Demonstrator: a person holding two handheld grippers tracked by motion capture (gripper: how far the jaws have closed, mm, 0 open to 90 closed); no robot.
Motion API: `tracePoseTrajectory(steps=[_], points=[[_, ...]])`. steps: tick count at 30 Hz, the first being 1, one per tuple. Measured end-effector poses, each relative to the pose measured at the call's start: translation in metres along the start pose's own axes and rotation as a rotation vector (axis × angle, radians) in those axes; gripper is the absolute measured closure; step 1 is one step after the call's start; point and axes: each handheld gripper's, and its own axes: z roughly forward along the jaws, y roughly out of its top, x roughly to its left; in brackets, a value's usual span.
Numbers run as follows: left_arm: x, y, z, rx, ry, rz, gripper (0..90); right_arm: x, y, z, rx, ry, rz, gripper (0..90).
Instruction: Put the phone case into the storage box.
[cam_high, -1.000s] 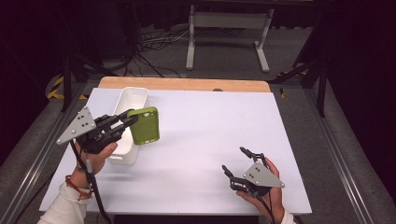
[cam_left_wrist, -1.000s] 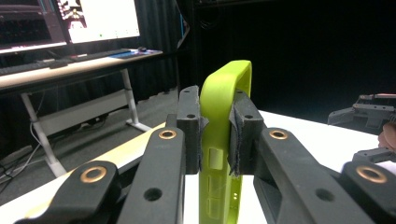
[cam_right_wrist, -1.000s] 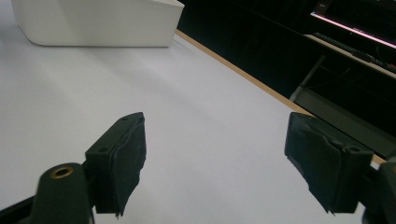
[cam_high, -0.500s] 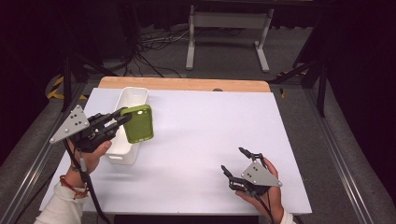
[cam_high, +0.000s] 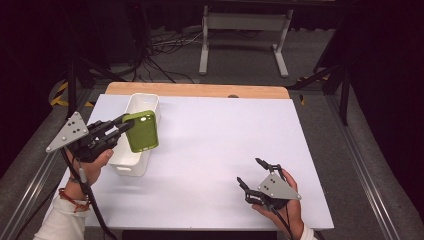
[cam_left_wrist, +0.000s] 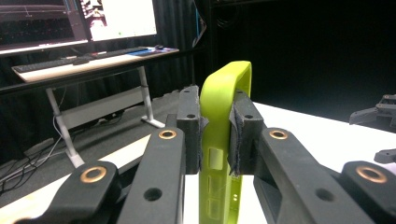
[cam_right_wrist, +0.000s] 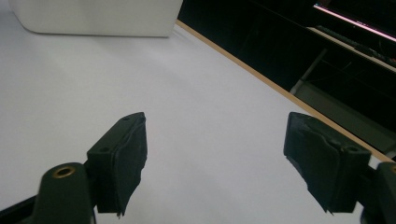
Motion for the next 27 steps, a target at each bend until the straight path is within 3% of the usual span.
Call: tracePoseTrajectory(steps=[13,19,27], points=[[0.010,0.000,-0.010,0.004,0.046,0.008,77.8,-0.002,0.000,-0.001,-0.018,-0.017,0.014,23.7],[0.016,-0.002,-0.013,-0.005,0.065,-0.007,77.9,-0.001,0.000,0.000,-0.010,-0.012,0.010,23.7],[0.024,-0.009,-0.012,0.025,0.096,-0.001,77.8,-0.002,-0.001,0.000,-0.020,-0.024,0.018,24.2]])
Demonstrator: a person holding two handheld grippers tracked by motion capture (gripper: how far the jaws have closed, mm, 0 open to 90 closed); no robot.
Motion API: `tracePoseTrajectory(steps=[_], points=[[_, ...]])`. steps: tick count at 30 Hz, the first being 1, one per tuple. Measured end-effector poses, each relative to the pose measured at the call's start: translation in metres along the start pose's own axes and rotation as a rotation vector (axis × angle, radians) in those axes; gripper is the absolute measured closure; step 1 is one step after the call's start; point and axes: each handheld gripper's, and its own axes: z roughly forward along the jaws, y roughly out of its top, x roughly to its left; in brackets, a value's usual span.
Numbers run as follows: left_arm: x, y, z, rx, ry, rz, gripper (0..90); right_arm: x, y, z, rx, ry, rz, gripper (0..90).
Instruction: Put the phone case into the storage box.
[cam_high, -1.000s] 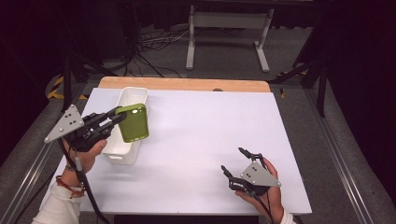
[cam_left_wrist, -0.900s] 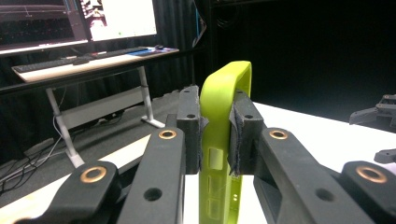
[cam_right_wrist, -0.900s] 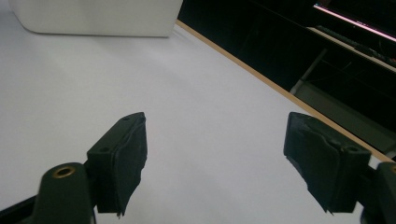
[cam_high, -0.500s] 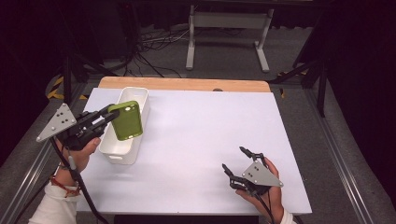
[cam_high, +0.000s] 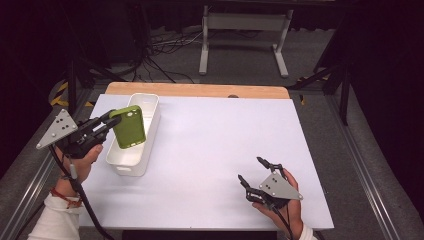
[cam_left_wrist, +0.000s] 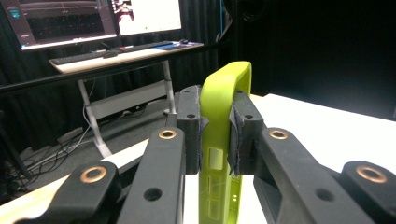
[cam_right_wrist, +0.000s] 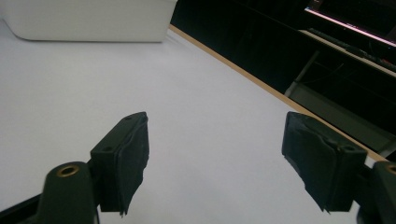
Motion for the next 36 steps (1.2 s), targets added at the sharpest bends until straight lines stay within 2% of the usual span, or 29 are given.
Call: tracePoseTrajectory(steps=[14,17,36], points=[[0.013,-0.014,0.005,0.036,0.038,-0.023,77.8,0.002,-0.001,0.002,0.013,0.022,-0.016,24.0],[0.017,-0.018,0.009,0.047,0.044,-0.035,77.8,0.002,-0.001,0.003,0.014,0.031,-0.018,24.0],[0.037,-0.031,0.040,0.116,0.057,-0.030,77.8,0.000,-0.002,0.006,0.027,0.024,-0.013,24.3]])
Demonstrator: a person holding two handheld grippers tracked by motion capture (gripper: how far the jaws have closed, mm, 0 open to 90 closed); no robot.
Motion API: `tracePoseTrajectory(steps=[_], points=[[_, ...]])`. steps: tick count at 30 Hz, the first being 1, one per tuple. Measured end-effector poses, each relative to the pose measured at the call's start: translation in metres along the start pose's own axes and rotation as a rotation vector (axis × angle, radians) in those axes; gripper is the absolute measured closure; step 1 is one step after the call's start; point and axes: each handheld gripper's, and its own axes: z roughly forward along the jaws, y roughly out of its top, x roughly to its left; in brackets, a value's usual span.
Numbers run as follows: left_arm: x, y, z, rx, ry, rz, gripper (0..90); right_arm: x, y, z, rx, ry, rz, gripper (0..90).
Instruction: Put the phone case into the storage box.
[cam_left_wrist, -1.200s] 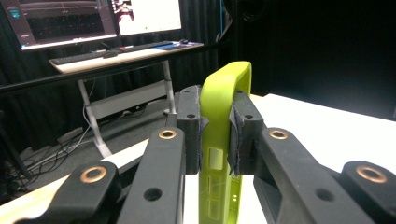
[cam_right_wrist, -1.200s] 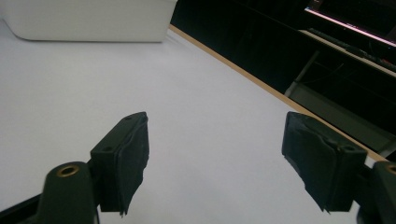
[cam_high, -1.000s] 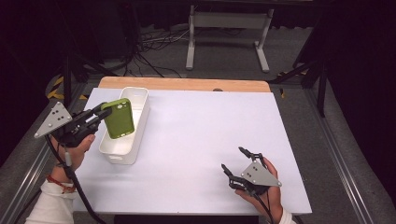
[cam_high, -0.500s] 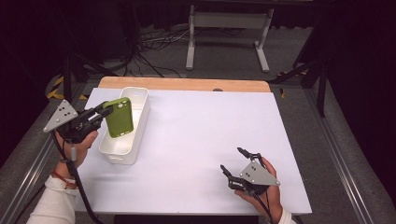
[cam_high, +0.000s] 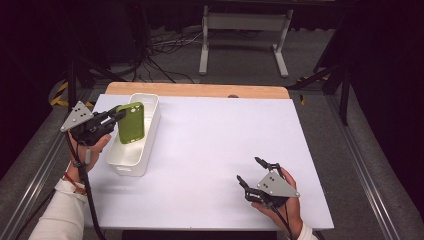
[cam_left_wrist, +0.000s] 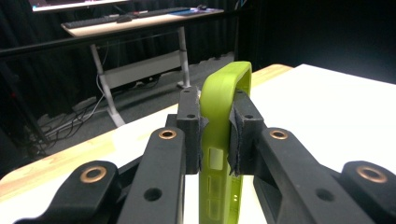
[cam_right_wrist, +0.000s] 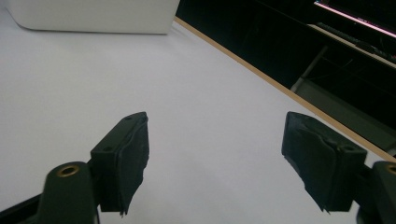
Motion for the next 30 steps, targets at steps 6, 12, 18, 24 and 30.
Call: tracePoseTrajectory(steps=[6,12,18,24,30], points=[[0.005,0.002,0.009,0.027,-0.008,0.011,77.8,0.001,0.000,0.001,0.000,0.003,-0.002,24.3],[0.010,0.008,0.020,0.038,-0.007,0.026,77.8,0.003,0.000,0.004,0.009,0.012,-0.011,24.3],[0.015,0.009,0.030,0.050,-0.004,0.033,77.8,0.003,0.001,0.007,0.010,0.016,-0.011,24.3],[0.021,0.009,0.043,0.070,0.000,0.024,77.9,0.004,0.000,0.009,0.020,0.021,-0.014,24.3],[0.024,0.011,0.053,0.080,0.006,0.030,77.9,0.004,0.000,0.011,0.026,0.025,-0.011,24.3]])
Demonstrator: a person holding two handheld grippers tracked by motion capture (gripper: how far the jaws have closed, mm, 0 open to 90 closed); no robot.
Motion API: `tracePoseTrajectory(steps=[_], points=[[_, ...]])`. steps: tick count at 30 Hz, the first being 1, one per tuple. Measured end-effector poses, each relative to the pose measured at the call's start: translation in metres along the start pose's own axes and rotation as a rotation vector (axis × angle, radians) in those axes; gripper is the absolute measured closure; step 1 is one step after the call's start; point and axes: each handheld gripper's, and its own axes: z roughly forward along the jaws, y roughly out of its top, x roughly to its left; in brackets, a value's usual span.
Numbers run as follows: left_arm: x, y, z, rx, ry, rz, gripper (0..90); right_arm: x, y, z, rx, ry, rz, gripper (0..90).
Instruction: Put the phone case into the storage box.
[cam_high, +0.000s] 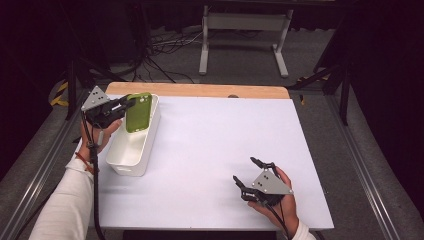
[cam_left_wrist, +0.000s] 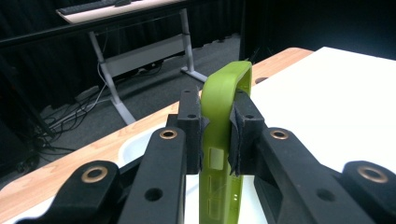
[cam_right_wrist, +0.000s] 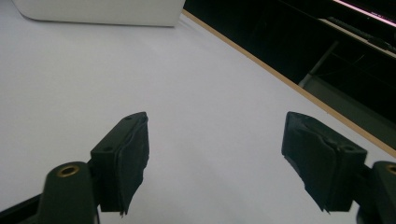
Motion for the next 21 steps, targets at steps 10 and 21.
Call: tracePoseTrajectory(steps=[10,21], points=[[0.014,0.002,0.015,0.013,0.009,0.009,77.9,-0.002,-0.001,-0.001,-0.008,0.006,0.009,24.7],[0.025,-0.009,0.031,0.007,-0.007,-0.020,77.9,-0.003,-0.003,0.002,-0.001,0.008,0.018,25.0]])
